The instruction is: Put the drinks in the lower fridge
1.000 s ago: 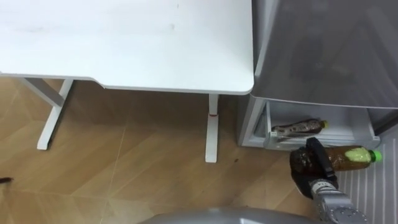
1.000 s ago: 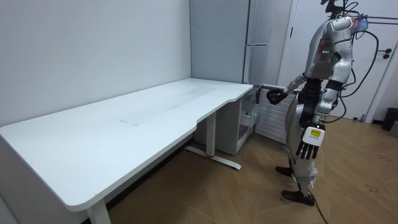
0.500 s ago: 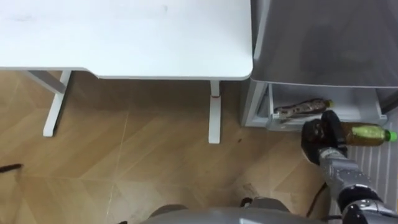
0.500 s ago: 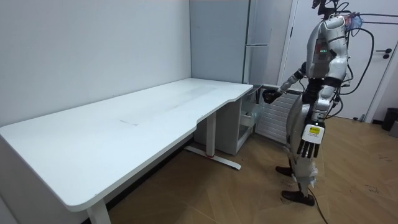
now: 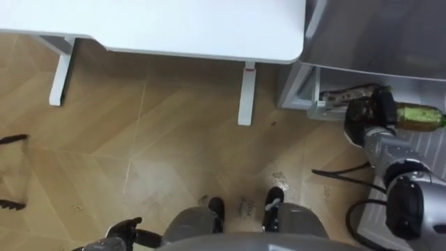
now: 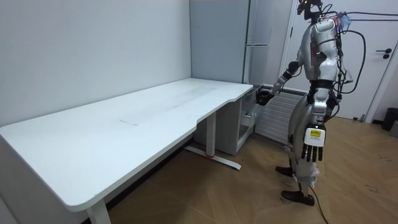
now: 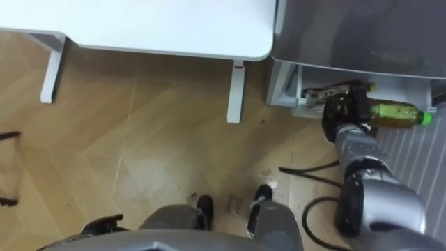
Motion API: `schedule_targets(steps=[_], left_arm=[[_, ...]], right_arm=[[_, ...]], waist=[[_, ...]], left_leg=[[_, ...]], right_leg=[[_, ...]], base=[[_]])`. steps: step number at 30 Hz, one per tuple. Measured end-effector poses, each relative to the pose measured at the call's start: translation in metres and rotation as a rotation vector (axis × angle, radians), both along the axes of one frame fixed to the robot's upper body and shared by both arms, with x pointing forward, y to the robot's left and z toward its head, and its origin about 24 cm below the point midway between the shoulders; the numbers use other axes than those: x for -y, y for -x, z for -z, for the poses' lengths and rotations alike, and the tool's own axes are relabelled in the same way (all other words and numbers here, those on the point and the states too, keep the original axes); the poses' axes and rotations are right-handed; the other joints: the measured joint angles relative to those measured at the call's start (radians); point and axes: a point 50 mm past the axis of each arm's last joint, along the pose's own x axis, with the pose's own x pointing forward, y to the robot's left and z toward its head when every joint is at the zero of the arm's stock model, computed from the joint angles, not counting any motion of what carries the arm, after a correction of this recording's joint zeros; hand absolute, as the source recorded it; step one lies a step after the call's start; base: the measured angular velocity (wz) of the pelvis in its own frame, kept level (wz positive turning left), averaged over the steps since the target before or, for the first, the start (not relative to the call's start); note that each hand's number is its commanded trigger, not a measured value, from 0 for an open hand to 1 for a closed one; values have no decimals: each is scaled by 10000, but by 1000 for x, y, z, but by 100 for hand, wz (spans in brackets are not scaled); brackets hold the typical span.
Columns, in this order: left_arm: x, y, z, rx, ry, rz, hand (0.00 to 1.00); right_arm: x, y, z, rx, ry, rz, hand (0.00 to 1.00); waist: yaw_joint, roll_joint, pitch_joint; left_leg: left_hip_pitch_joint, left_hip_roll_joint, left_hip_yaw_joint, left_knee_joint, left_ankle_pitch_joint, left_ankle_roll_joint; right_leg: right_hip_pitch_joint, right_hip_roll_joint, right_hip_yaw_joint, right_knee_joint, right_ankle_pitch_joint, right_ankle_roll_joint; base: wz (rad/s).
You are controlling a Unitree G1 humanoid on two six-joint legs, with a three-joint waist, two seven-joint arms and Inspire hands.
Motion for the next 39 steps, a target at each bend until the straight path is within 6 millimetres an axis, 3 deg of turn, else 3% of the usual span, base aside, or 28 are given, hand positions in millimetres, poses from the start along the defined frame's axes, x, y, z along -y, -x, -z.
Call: schedule_targets(steps=[9, 18, 19, 20, 21, 32, 39], left_arm=[[-4, -6, -1, -84, -131, 237, 0], [-5, -6, -1, -37, -94, 26, 0], [-5, -6, -1, -28, -93, 31, 0], [-5, -7, -2, 4, -95, 38, 0], [-5, -7, -2, 22, -93, 29, 0], [-7, -5, -2, -125, -77, -28, 0], [-9, -1, -2, -230, 51, -19, 0]], right_arm=[[12, -18, -21, 510, 354, 69, 100], [14, -18, -23, 503, 394, -10, 100], [15, -19, -23, 510, 396, -14, 84], [15, -19, -24, 525, 407, -6, 19], [16, -19, -24, 531, 404, -18, 0], [27, -21, -33, 3, 807, -262, 0], [27, -23, -35, -91, 873, -310, 0]], waist=[[221, -208, 132], [348, -219, 137], [360, -217, 136], [387, -214, 134], [405, -212, 133], [494, -222, 126], [498, -236, 118]], left_leg=[[-447, -151, 6, 54, 162, 63], [-604, -170, 85, 281, 165, 68], [-612, -172, 90, 286, 166, 69], [-644, -179, 94, 315, 166, 71], [-669, -185, 94, 336, 172, 80], [-767, -440, 92, 349, 373, 211], [-784, -489, 93, 360, 432, 239]], right_leg=[[-528, -187, 14, 268, 17, 13], [-648, -255, 19, 419, 8, 14], [-663, -260, 20, 432, 8, 14], [-693, -274, 19, 464, 8, 14], [-713, -292, 9, 494, 6, 11], [-951, -648, -46, 926, -57, 59], [-986, -697, -40, 921, -36, 70]], base=[[1], [2], [0], [0], [0], [5], [0]])
